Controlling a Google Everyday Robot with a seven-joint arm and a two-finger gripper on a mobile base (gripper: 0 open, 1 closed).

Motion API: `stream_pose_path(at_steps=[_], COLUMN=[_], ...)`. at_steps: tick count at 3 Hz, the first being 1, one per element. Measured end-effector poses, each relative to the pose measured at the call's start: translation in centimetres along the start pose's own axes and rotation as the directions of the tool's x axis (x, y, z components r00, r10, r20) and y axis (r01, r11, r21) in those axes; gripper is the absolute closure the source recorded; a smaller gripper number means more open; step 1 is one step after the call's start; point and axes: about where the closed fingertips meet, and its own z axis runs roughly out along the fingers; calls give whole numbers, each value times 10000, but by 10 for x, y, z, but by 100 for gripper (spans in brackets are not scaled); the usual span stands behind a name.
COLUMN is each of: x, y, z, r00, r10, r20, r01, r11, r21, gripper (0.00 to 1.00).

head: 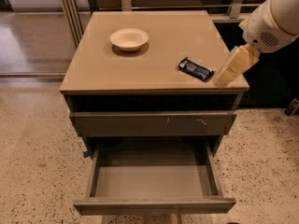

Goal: Place rxbar blueberry into middle drawer

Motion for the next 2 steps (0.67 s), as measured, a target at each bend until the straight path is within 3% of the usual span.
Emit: stream_pose_path(at_steps=[1,2], x=[-12,-21], y=[-31,-46], z=[44,42], r00=[9922,9844], r10=[972,1157], r20=[780,1323], r01=[-1018,-1302], r11=[9932,9857], r21=[572,1069], gripper=[0,0])
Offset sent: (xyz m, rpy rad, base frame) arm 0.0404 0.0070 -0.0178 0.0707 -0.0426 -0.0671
